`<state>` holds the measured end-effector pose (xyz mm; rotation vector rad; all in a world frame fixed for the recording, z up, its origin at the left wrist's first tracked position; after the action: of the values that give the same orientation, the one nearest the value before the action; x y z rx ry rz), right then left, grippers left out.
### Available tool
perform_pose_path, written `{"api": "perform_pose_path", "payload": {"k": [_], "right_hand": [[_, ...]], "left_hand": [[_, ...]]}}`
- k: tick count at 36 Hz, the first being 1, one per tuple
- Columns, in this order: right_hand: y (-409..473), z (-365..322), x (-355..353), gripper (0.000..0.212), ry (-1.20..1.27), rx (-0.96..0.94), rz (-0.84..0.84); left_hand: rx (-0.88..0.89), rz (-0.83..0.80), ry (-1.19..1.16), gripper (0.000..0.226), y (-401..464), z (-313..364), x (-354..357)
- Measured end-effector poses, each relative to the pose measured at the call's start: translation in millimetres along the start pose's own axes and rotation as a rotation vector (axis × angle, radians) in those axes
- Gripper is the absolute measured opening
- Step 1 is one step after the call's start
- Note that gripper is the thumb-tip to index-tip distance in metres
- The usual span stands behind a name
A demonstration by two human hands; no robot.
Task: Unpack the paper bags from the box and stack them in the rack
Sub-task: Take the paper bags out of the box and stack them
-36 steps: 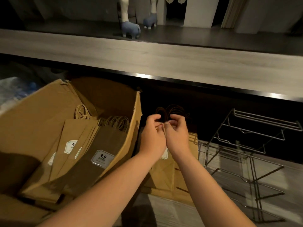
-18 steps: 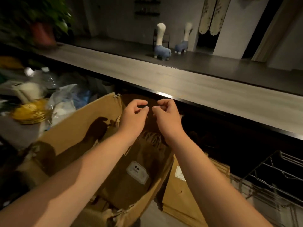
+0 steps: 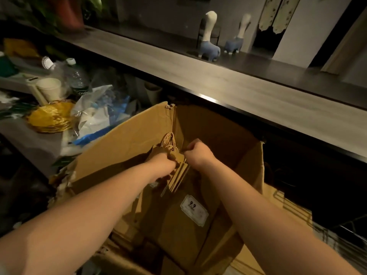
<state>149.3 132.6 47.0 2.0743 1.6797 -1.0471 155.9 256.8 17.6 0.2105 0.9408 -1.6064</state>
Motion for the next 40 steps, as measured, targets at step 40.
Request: {"api": "perform_pose_path", "payload": {"k": [40], "right_hand": [[-8,44,-4,0.023,-0.718,-0.093,-0.351]], "left_hand": [[0.019,-0.217,0.476,0.038,-13,-5,33]]}}
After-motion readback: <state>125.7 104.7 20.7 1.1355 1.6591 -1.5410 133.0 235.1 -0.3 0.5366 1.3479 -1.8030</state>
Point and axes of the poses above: each hand's wrist, its own y-axis towards the middle knuckle, its own x-axis out of the palm, z = x × y, the point moved 1 cm from there along y, towards the middle knuckle, and after that the axes turned 8 degrees about z, right-handed, at the moved point
